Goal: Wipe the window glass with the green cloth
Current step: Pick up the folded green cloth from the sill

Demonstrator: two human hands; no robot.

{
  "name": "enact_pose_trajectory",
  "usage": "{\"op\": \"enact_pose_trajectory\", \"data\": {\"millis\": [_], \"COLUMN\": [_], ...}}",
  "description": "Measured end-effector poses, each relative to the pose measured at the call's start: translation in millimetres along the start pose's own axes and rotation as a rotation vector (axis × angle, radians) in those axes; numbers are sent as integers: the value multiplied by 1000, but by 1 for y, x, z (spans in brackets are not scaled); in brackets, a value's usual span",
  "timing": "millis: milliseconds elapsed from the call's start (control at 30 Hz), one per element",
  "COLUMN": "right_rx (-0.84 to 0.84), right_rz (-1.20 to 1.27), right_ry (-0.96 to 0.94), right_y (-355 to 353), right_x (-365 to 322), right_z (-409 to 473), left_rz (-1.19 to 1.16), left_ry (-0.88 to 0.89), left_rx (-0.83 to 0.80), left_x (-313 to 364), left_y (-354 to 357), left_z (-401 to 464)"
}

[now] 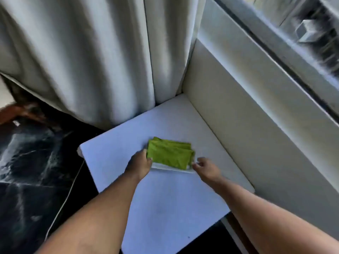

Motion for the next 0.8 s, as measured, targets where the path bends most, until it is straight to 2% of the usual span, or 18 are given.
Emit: {"op": "enact_pose_trajectory", "data": {"millis": [100, 167, 233, 333, 467, 533, 600, 700, 800], "right_rx": [45, 79, 197, 292, 162, 91, 68, 24, -34], "right_rz": [188, 150, 95, 127, -82, -104, 28, 292, 414], "right_ry": [-22, 78, 184, 258, 175, 110, 62, -25, -129], "right_y": [28, 44, 49, 55, 67, 65, 55, 21, -25], "right_x": [-9, -4, 4, 10, 9, 4, 0, -3, -6], "right_z": [65, 100, 116, 120, 128, 129, 120, 88, 38], "left_rz": [-134, -148, -124, -130, -114, -97, -166, -526, -740], "left_ry": [-52, -90, -139, -184, -231, -271, -315, -375, -284], "left_rx": [-12, -6, 50, 109, 46, -14, -90, -310, -531], "left_x": [-13, -16, -22, -21, -19, -19, -21, -11, 27], "left_y": [23, 32, 36, 41, 54, 52, 46, 50, 44], "left_z": [53, 75, 85, 90, 95, 102, 103, 82, 40]}}
Point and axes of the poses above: each hand's wrist, its own z-axis towards the middle knuckle, its own y-axis out of the palm, x = y × z, the point moved 9 cm from there along z, towards the middle knuckle, and after that the axes turned 1 degree about -z, right-handed, at the moved point
